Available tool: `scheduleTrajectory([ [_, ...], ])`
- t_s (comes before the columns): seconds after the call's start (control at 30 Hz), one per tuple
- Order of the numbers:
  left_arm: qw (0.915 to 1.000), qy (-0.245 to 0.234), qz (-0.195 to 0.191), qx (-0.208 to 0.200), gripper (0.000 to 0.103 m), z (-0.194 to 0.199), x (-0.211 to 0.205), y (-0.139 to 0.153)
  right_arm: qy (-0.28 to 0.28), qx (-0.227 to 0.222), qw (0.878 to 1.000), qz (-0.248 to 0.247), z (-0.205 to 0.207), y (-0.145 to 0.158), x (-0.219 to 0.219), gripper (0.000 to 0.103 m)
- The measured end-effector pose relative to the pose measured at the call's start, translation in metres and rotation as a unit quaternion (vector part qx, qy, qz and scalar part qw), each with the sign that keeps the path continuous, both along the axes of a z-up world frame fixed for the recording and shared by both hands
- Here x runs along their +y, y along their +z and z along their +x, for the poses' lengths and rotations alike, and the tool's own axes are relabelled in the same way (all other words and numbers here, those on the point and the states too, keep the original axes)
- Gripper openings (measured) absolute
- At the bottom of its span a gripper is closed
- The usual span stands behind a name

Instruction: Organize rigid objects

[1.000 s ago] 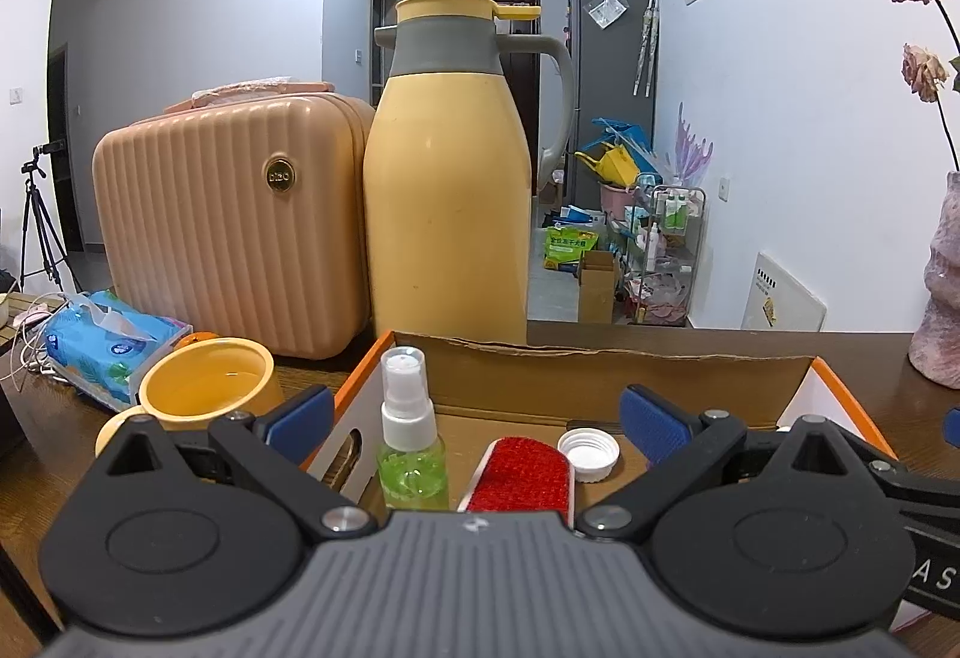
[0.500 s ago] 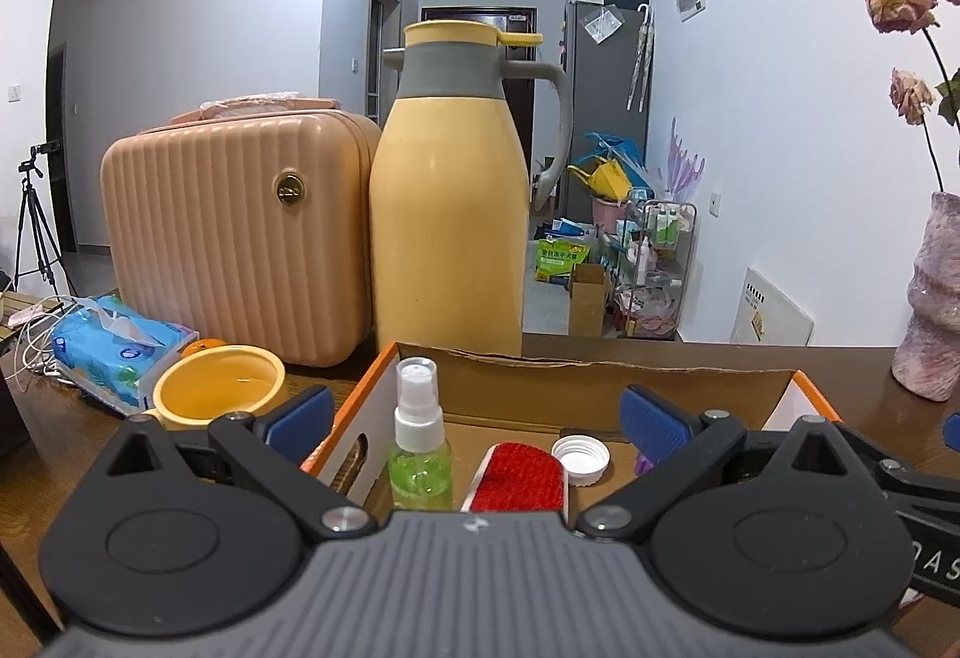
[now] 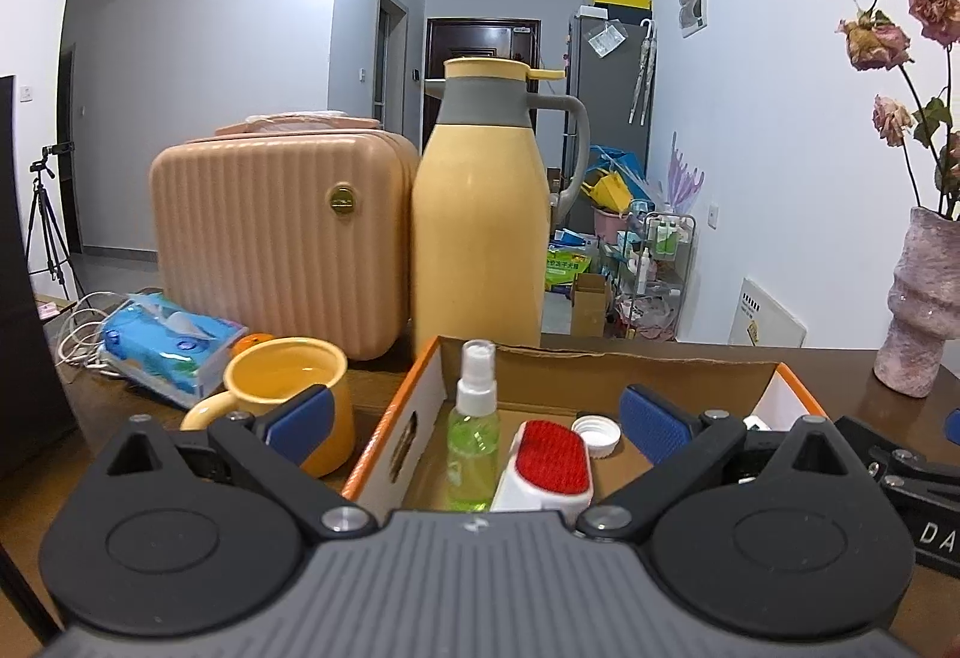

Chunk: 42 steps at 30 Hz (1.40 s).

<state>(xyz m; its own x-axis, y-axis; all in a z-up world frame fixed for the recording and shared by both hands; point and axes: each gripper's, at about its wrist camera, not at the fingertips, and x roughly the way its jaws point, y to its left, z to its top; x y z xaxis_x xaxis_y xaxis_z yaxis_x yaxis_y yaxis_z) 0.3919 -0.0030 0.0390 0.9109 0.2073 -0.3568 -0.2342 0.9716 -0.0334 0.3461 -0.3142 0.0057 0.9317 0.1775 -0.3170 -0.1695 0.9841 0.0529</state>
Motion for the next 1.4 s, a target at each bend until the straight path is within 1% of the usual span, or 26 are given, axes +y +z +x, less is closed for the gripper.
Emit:
scheduleTrajectory([
  [0.2,1.0,0.001,-0.006,-0.002,0.103,-0.034,0.008,0.008,0.008,-0.001,1.0,-0.008,-0.035,0.007,0.0,0.103],
  [0.33,1.0,0.0,-0.003,-0.002,0.103,-0.06,0.008,0.011,0.017,0.0,1.0,-0.008,-0.061,0.012,-0.002,0.103],
  [0.8,0.9998,0.002,-0.003,-0.019,0.103,-0.168,0.021,0.016,0.042,-0.022,0.999,-0.025,-0.177,0.026,-0.004,0.103],
  [0.97,0.9996,0.002,-0.004,-0.027,0.103,-0.205,0.028,0.014,0.046,-0.022,0.998,-0.033,-0.215,0.021,-0.007,0.103],
  [1.1,0.9996,-0.003,-0.005,-0.026,0.103,-0.232,0.033,0.007,0.044,-0.018,0.998,-0.038,-0.24,0.013,-0.012,0.103],
  [1.27,0.9997,-0.009,0.001,-0.024,0.103,-0.264,0.037,-0.007,0.03,-0.014,0.999,-0.039,-0.267,0.004,-0.022,0.103],
  [1.4,0.9993,-0.012,0.006,-0.035,0.103,-0.287,0.035,-0.013,0.025,-0.011,0.999,-0.035,-0.281,0.001,-0.026,0.103],
])
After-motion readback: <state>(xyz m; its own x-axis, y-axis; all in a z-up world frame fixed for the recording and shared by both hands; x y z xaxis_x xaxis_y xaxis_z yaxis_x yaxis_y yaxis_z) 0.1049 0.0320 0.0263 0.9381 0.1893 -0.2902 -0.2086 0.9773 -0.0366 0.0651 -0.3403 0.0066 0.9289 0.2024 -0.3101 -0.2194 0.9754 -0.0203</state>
